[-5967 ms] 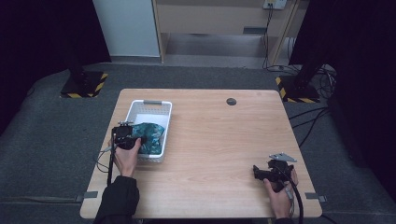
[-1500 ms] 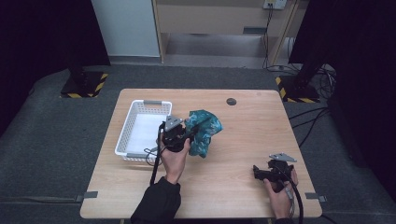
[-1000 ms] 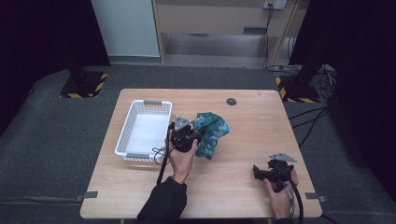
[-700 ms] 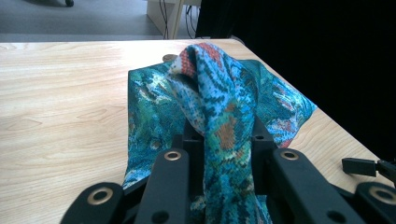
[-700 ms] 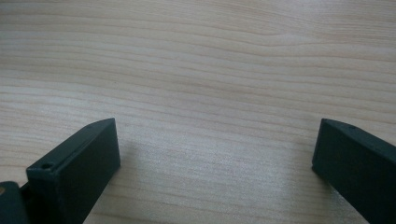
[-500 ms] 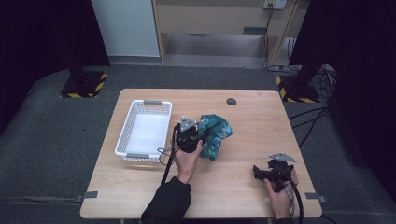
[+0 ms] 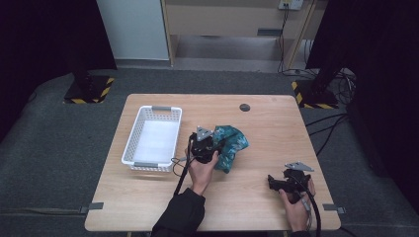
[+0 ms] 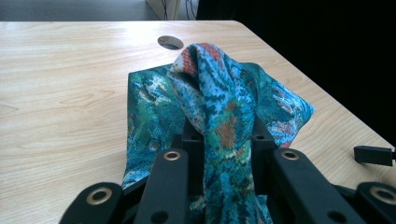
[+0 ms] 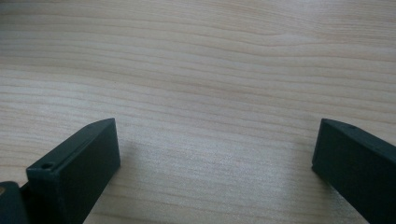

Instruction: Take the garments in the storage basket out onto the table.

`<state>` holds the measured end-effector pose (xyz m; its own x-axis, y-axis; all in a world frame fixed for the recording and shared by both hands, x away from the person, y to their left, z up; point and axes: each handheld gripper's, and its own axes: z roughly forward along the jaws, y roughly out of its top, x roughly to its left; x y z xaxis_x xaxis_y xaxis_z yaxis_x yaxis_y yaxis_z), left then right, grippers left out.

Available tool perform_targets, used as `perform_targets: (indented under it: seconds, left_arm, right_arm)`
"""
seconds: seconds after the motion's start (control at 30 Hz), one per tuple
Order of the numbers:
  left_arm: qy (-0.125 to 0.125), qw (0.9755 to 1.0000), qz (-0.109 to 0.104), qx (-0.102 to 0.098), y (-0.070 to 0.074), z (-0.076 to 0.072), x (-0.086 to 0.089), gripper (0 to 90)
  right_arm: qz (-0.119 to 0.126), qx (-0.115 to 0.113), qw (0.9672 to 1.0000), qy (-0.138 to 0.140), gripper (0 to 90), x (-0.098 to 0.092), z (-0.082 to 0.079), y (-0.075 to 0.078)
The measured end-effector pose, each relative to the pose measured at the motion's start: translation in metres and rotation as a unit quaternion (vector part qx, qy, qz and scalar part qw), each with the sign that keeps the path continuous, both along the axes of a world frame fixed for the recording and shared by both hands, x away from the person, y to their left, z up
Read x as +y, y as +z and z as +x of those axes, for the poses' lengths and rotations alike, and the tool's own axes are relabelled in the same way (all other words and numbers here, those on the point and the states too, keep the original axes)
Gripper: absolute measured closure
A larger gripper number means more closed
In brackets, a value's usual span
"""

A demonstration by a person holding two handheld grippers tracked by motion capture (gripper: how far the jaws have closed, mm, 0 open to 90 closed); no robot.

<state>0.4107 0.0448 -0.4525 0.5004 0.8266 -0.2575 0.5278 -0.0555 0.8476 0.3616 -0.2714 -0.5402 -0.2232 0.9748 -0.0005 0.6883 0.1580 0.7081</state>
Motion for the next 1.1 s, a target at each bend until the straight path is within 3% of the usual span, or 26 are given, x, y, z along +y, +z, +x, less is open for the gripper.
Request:
perform_targets:
  seconds: [0.77, 1.1]
  left_arm:
    - [-0.001, 0.9999, 0.012, 0.006, -0.01, 0.004, -0.008, 73.6]
    - [-0.006, 0.9995, 0.028, 0.016, -0.02, 0.006, -0.012, 72.8]
  right_arm:
    - [0.0, 0.0, 1.0, 0.0, 0.9, 0.0, 0.0, 0.0]
    - [0.0, 0.0, 1.0, 0.0, 0.8, 0.0, 0.0, 0.0]
